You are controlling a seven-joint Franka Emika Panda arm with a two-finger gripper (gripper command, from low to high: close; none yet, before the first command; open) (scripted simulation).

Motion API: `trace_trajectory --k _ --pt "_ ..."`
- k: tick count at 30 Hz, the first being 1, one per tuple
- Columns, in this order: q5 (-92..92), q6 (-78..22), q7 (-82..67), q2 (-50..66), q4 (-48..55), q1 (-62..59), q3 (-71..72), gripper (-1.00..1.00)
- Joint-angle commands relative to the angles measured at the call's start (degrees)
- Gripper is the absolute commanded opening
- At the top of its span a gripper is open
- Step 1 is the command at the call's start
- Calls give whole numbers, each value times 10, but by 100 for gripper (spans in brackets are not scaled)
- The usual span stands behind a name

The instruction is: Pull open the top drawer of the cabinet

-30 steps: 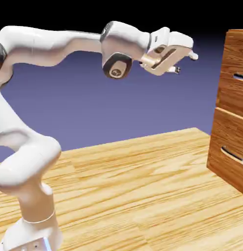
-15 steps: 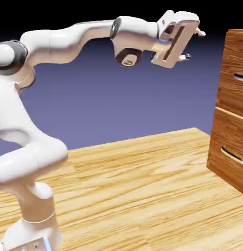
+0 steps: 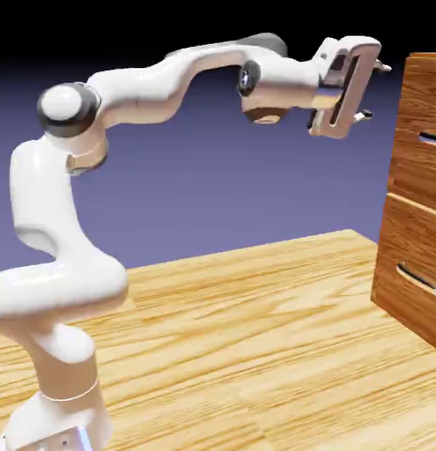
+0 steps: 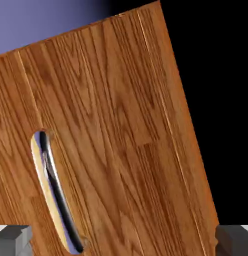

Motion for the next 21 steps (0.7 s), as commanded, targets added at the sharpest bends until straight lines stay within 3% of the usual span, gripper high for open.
trace_trajectory --k 1,19,21 --pt "19 -2 -25 -2 11 -17 14 0" --pt "364 -34 -471 -35 199 -316 262 0" --pt "356 -29 -455 -45 220 -330 267 0"
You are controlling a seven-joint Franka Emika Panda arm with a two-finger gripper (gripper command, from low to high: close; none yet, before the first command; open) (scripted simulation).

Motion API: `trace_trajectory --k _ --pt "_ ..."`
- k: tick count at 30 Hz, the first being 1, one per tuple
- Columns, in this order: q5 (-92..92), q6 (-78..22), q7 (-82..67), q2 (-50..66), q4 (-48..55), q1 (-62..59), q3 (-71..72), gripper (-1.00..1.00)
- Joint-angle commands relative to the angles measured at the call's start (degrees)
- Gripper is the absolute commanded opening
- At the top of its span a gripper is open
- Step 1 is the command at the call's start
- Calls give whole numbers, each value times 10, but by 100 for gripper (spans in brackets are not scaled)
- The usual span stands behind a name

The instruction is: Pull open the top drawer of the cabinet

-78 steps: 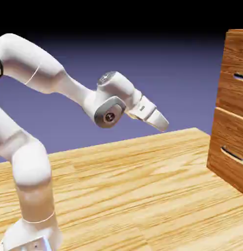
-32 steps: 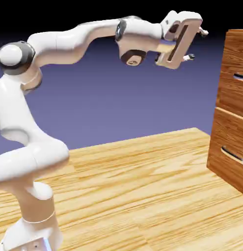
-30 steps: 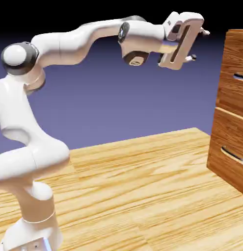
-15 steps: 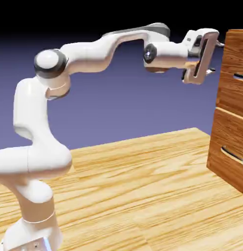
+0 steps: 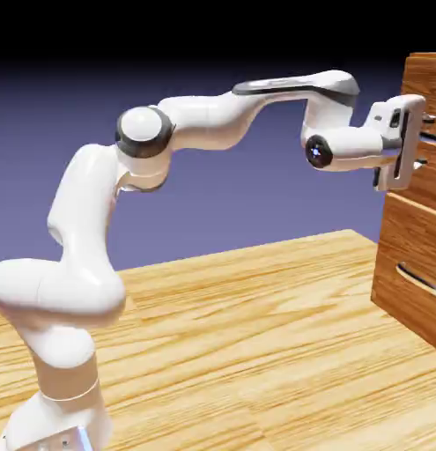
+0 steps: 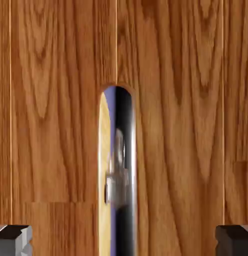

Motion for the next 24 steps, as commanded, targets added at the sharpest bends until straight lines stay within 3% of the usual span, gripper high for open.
trace_trajectory --k 1,8,9,24 --pt "-8 5 16 -11 21 -14 5 0" --pt "-61 35 119 -78 153 -106 40 0" --pt "-61 35 119 -78 153 -106 40 -100" --pt "32 -40 -50 36 -138 121 -87 -100"
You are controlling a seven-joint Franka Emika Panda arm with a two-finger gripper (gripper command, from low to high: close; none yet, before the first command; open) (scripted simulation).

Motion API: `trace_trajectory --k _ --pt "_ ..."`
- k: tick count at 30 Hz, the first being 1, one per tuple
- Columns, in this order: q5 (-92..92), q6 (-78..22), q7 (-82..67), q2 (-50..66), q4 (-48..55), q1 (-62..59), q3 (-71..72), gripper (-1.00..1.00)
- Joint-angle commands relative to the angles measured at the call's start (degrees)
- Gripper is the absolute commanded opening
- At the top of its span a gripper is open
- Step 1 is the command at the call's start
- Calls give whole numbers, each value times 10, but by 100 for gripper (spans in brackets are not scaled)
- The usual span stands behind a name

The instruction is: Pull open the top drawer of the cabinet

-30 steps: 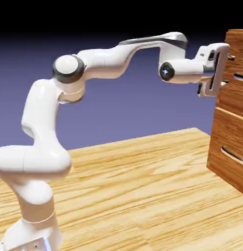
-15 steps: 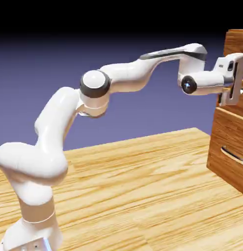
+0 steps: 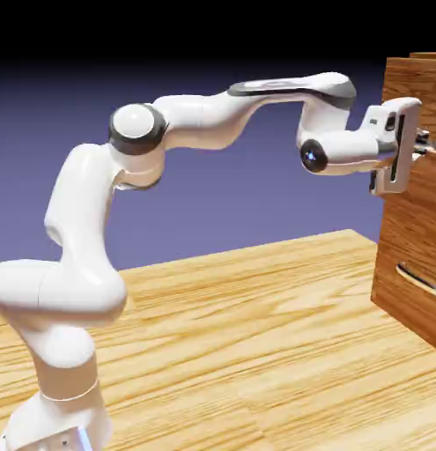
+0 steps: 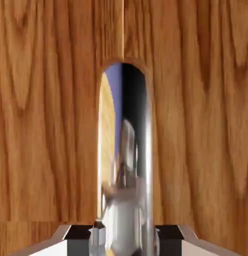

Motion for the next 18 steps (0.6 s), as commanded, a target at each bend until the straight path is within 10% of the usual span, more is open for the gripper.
trace_trajectory --k 1,18 --pt "3 -11 16 -14 -14 12 -21 -100" --pt "-2 -155 230 -232 -195 130 -215 -100"
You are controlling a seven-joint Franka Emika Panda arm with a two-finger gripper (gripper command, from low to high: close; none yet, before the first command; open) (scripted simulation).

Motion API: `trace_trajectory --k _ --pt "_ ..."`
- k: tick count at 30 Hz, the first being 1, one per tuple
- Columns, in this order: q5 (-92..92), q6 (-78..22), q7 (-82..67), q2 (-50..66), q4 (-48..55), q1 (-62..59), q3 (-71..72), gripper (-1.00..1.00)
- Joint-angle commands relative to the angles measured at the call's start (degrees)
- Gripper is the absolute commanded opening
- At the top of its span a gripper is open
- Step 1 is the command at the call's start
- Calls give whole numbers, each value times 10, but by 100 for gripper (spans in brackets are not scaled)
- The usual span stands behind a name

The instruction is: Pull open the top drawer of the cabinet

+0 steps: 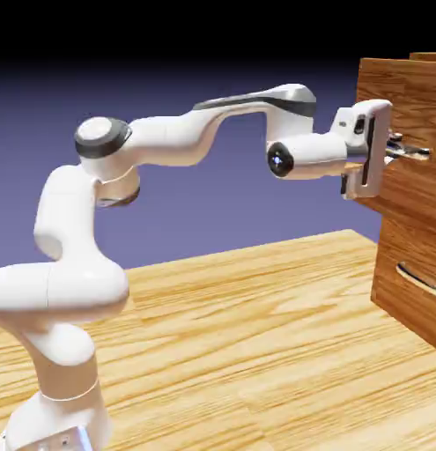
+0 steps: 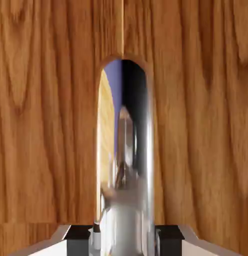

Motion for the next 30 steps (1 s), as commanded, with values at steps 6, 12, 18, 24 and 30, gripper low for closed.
trace_trajectory --k 6,12,18,24,30 --pt "-6 29 -97 91 -38 64 -1 -100" --pt "11 65 -217 193 -59 116 -1 -100" --pt "31 126 -352 317 -27 143 16 -100" --pt "24 117 -361 308 -109 268 -92 -100" --pt "12 110 -351 284 -164 340 -155 100"
